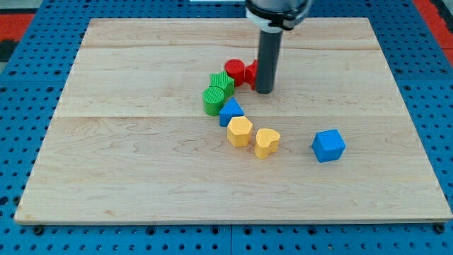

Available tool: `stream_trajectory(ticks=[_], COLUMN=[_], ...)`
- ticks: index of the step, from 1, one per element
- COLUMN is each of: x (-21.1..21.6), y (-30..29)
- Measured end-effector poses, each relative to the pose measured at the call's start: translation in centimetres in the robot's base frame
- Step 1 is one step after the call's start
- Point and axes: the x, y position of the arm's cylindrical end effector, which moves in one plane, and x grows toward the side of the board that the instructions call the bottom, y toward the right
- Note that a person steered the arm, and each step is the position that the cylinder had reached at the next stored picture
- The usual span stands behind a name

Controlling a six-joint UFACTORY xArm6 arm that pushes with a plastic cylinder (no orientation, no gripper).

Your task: Separate the green circle from green star

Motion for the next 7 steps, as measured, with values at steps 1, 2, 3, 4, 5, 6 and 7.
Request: stream_trajectory(ticks=[1, 2, 3, 4, 5, 6, 7], x=[0.0, 0.1, 2.9, 4.8, 5.8, 5.8, 6.1], y=[4.0, 4.7, 4.7, 3.1, 2.1, 2.1, 2.0])
